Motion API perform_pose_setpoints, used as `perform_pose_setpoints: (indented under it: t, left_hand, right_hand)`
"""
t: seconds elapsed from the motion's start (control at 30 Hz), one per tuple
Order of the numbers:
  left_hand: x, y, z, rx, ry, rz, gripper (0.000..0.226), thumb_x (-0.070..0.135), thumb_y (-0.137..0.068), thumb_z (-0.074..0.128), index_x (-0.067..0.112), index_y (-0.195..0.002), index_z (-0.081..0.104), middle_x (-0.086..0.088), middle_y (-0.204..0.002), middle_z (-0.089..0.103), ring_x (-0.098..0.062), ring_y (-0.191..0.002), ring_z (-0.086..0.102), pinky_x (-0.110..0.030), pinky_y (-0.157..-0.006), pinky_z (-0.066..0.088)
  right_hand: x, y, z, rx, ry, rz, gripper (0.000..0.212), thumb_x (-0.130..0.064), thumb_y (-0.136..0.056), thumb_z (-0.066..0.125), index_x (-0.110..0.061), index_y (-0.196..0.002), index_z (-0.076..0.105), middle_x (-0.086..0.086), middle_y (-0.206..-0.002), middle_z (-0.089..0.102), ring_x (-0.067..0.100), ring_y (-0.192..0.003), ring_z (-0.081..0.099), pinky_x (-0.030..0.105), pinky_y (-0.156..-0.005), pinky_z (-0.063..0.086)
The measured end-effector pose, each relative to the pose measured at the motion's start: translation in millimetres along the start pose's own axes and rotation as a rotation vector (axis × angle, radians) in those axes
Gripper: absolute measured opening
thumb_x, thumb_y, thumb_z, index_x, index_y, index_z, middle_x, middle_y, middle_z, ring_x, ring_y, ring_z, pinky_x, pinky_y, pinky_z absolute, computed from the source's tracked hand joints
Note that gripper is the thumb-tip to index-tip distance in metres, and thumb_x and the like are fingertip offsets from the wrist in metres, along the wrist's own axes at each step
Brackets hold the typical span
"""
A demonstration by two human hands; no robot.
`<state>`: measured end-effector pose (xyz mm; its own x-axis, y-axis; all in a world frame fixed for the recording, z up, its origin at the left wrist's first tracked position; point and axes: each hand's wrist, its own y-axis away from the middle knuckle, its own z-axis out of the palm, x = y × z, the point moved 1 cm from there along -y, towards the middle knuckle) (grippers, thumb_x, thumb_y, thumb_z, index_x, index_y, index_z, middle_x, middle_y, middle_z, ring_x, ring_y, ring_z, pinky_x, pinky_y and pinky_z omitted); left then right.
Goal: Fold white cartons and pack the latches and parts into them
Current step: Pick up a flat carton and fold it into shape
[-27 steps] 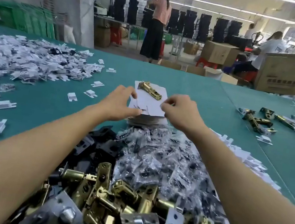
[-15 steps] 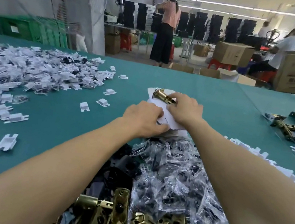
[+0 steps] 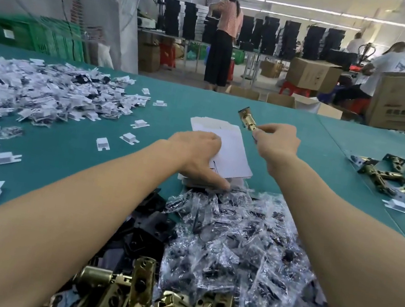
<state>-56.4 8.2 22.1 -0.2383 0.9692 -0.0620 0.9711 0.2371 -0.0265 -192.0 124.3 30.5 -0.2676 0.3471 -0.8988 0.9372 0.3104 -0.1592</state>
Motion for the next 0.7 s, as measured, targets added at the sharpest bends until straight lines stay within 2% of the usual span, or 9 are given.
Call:
perform_pose_setpoints:
  t: [0.07,0.13,0.23,0.3,0.37,0.43,0.57,0.63,0.7]
  left_hand:
    - [8.3,-4.4,5.4,0.015,-0.017,-0.046,0.074,0.087,-0.067,0.059,0.022,-0.095,0.038,0.005,-0.092,0.048,-0.025,-0.091,0.050,-0.037,-0.072,0.040]
    - [11.8,-8.1,7.8,0.064,-0.017,-0.064,0.070,0.084,-0.073,0.055,0.021,-0.102,0.041,-0.002,-0.101,0.056,-0.027,-0.088,0.050,-0.037,-0.069,0.038]
    - [7.3,-10.6,1.9,-0.018,0.152,-0.074,0.072,0.082,-0.079,0.047,0.027,-0.124,0.052,-0.007,-0.126,0.059,-0.028,-0.100,0.050,-0.038,-0.079,0.042]
    - [3.2,-9.2,-3.2,-0.049,0.268,-0.058,0.059,0.078,-0.085,0.044,0.031,-0.118,0.059,-0.005,-0.129,0.060,-0.027,-0.109,0.051,-0.039,-0.091,0.043]
    - [0.3,-9.0,-4.1,0.040,0.305,-0.027,0.037,0.063,-0.097,0.041,0.031,-0.088,0.058,-0.001,-0.106,0.065,-0.028,-0.104,0.055,-0.038,-0.085,0.044]
    - [-1.4,-7.2,-1.4,0.163,0.321,-0.028,0.041,0.045,-0.105,0.038,0.025,-0.070,0.045,0.003,-0.079,0.056,-0.032,-0.095,0.056,-0.035,-0.070,0.035]
    - [-9.1,-4.7,11.6,0.458,0.603,-0.195,0.037,0.034,-0.107,0.035,0.017,-0.075,0.039,-0.008,-0.079,0.057,-0.029,-0.075,0.056,-0.036,-0.064,0.043]
    - [-11.2,-2.1,15.4,0.594,0.714,-0.254,0.038,0.033,-0.107,0.034,0.019,-0.072,0.033,-0.004,-0.068,0.047,-0.019,-0.061,0.040,-0.018,-0.050,0.031]
    - [-13.7,0.6,18.5,0.655,0.760,-0.298,0.038,0.032,-0.108,0.032,0.019,-0.072,0.028,-0.001,-0.065,0.040,-0.016,-0.059,0.031,-0.023,-0.048,0.025]
  right_hand:
    - [3.1,-1.7,-3.6,0.014,-0.030,0.035,0.020,-0.019,-0.092,0.062,-0.018,-0.107,0.076,0.010,-0.102,0.070,0.020,-0.079,0.061,0.024,-0.054,0.040]
    - [5.6,-2.4,-6.1,0.030,-0.044,0.065,0.021,-0.019,-0.092,0.062,-0.018,-0.107,0.076,0.010,-0.104,0.070,0.015,-0.073,0.057,0.023,-0.052,0.037]
    - [8.0,-2.1,-8.7,0.038,-0.051,0.092,0.018,-0.020,-0.092,0.063,-0.019,-0.104,0.076,0.009,-0.103,0.070,0.010,-0.069,0.055,0.021,-0.047,0.036]
    - [8.5,-1.4,-10.5,0.043,-0.087,0.126,0.014,-0.019,-0.092,0.063,-0.019,-0.100,0.075,0.009,-0.102,0.071,0.013,-0.072,0.059,0.022,-0.048,0.038]
    - [9.1,-0.1,-12.6,0.053,-0.140,0.169,0.012,-0.018,-0.093,0.063,-0.016,-0.099,0.074,0.010,-0.103,0.071,0.018,-0.078,0.062,0.023,-0.050,0.040]
    - [10.6,0.4,-13.4,0.071,-0.180,0.195,0.014,-0.018,-0.093,0.063,-0.014,-0.102,0.073,0.011,-0.105,0.070,0.020,-0.079,0.061,0.023,-0.050,0.040]
    - [13.0,5.5,-12.3,0.119,-0.139,0.150,0.014,-0.020,-0.094,0.060,-0.019,-0.102,0.072,0.010,-0.105,0.071,0.020,-0.079,0.061,0.027,-0.059,0.045]
    - [13.4,11.1,-9.6,0.121,-0.038,0.085,0.018,-0.021,-0.094,0.060,-0.023,-0.105,0.074,0.008,-0.106,0.070,0.025,-0.088,0.061,0.031,-0.072,0.047]
    - [11.8,18.8,-4.3,0.103,0.079,0.010,0.020,-0.021,-0.094,0.059,-0.024,-0.107,0.074,0.008,-0.106,0.069,0.028,-0.092,0.059,0.032,-0.077,0.044]
